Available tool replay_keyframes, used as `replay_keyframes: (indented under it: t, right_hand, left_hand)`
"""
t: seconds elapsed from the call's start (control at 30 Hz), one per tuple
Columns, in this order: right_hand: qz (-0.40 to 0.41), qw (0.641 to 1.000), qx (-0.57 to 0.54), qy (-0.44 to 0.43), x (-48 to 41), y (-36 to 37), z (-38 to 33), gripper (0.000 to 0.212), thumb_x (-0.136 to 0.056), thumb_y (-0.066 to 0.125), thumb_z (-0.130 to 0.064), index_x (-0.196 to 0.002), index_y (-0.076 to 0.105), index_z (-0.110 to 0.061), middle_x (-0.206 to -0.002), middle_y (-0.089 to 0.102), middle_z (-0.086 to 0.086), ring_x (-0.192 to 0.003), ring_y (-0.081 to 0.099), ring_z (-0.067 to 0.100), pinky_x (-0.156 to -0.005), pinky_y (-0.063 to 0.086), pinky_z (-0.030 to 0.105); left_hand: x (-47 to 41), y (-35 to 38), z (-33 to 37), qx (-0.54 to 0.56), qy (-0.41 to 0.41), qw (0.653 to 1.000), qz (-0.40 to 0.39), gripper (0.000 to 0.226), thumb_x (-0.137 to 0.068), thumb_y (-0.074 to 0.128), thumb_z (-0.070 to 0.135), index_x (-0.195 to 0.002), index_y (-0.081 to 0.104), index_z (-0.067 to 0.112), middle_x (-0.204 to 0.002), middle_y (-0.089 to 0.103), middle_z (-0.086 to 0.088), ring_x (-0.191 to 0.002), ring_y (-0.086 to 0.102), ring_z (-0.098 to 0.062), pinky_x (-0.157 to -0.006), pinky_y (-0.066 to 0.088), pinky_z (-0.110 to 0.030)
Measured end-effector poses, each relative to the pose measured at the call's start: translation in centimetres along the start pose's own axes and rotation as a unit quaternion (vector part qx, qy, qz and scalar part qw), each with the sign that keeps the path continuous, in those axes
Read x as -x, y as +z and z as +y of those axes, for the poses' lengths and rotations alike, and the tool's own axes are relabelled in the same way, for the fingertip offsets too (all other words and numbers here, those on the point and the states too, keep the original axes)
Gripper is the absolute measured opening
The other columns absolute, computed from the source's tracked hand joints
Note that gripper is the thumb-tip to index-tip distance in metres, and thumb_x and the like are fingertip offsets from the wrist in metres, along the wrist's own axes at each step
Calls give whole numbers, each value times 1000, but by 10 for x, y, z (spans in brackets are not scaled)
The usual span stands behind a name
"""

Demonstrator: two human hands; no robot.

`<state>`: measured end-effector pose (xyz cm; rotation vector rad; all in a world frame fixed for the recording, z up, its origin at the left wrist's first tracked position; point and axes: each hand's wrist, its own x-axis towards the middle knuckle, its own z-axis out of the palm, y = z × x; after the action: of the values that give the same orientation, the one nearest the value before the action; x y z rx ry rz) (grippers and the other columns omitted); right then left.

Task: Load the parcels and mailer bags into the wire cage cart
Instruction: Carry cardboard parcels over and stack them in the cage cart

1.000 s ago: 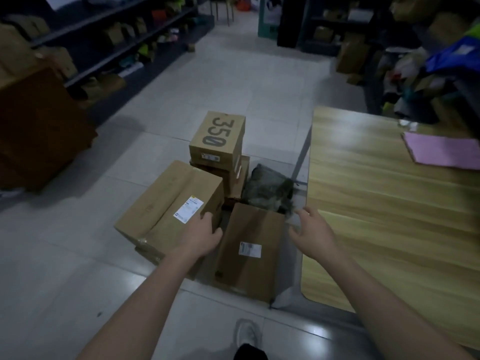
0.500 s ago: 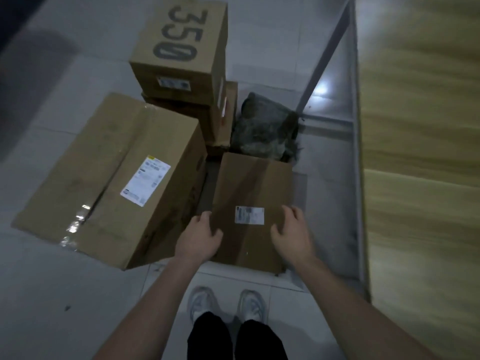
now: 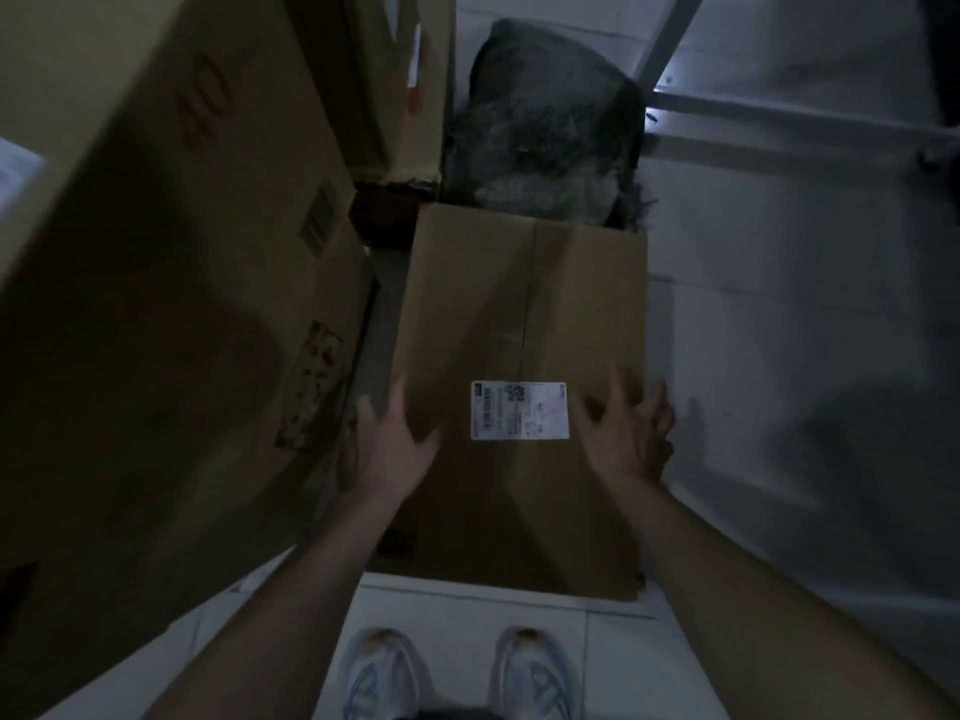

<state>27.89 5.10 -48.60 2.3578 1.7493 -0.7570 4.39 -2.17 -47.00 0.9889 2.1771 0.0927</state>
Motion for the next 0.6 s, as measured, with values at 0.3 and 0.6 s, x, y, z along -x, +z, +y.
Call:
replay_keyframes:
  t: [0.3,0.6]
  right_hand:
    - [5,999,-45,20,-33,48,27,89,-78,44,-86,-152,5,-54,-156,17,18,-134,37,46,-99,42,54]
    - [37,995,-81,46,-24,2,3,111,-59,58,-92,-152,13,-52,-144,29,14,-126,44,42,-103,42,54]
  left_hand:
    - [-63,37,7,-9,8,1000,6,110,-67,62,84,-152,-1,54,-146,31,-14,-127,45,-39,-95,45,-48]
    - [-47,10,33,-33,-10,998,45,130,-53,58,95,-154,-8,46,-139,33,-22,-121,46,-43,-86,43,-45]
